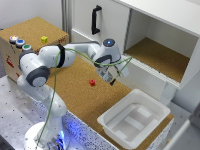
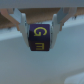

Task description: Put the purple object inside the right cabinet

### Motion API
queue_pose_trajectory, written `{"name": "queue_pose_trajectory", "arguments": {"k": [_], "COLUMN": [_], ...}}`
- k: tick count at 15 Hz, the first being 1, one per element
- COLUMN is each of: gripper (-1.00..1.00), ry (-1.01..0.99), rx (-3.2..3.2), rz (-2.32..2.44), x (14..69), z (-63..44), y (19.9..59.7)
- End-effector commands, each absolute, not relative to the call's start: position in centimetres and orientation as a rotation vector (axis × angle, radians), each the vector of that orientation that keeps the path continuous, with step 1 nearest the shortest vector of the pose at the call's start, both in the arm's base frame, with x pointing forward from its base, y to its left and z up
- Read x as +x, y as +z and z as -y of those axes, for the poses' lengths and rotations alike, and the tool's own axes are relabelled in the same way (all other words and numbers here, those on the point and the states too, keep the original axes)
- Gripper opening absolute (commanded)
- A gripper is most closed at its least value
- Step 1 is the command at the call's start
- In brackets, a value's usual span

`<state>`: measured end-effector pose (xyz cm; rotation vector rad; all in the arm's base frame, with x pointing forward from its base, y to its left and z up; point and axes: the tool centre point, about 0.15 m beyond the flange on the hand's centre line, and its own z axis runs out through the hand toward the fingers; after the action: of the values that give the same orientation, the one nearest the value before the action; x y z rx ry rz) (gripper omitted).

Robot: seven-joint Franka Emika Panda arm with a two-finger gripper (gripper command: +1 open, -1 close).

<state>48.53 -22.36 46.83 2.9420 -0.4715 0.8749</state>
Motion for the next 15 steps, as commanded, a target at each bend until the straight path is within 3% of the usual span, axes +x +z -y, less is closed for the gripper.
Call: {"name": "queue_pose_trajectory", "arguments": {"k": [1, 8, 15], "gripper": [-1.00, -1.00, -1.00], "ry": [0.769, 0.679, 0.750], "rx": [3.018, 3.039, 3.029], "rz": [0.495, 0.400, 0.414], "x": [57.6, 63.2, 66.3], "z": [28.4, 28.9, 29.3], "y": [50.7, 49.0, 47.9]}}
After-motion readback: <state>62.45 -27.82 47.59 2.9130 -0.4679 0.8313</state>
